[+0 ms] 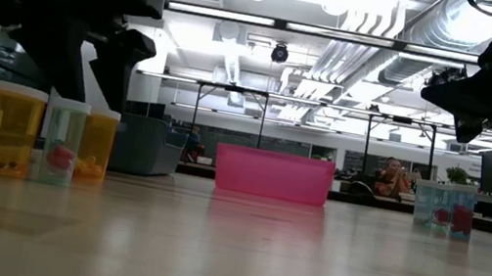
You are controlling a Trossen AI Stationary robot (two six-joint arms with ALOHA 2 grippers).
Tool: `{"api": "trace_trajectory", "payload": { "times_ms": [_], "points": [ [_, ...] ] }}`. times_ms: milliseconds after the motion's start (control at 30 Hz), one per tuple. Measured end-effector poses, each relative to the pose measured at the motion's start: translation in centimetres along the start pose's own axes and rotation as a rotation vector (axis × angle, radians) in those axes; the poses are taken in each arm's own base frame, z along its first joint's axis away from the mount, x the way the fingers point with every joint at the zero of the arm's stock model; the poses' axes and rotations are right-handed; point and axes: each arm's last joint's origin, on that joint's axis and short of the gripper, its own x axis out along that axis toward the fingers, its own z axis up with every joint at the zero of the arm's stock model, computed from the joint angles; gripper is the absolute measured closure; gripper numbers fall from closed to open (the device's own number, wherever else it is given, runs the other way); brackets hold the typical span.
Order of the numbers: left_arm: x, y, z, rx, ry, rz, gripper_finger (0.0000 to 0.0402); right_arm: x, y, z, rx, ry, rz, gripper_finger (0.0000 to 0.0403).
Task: Pick and place medicine bottles into bin by pill shape (circle, oval)
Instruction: Put the top orange capsule bottle into the blue bin
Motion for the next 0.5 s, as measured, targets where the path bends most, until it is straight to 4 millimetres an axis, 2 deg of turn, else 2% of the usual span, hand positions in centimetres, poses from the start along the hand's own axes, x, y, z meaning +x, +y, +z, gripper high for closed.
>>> {"api": "trace_trajectory", "payload": {
  "times_ms": [333,500],
  "points": [
    [0.01,-0.03,0.02,0.01,-0.001,-0.043,0.0119,0.0,0.0,0.01,0.0,0.0,0.0,0.0403],
    [0.68,-0.08,0.02,0.025,0.02,-0.024,0.0119,0.0,0.0,0.0,0.0,0.0,0.001,0.0403]
  ]
}}
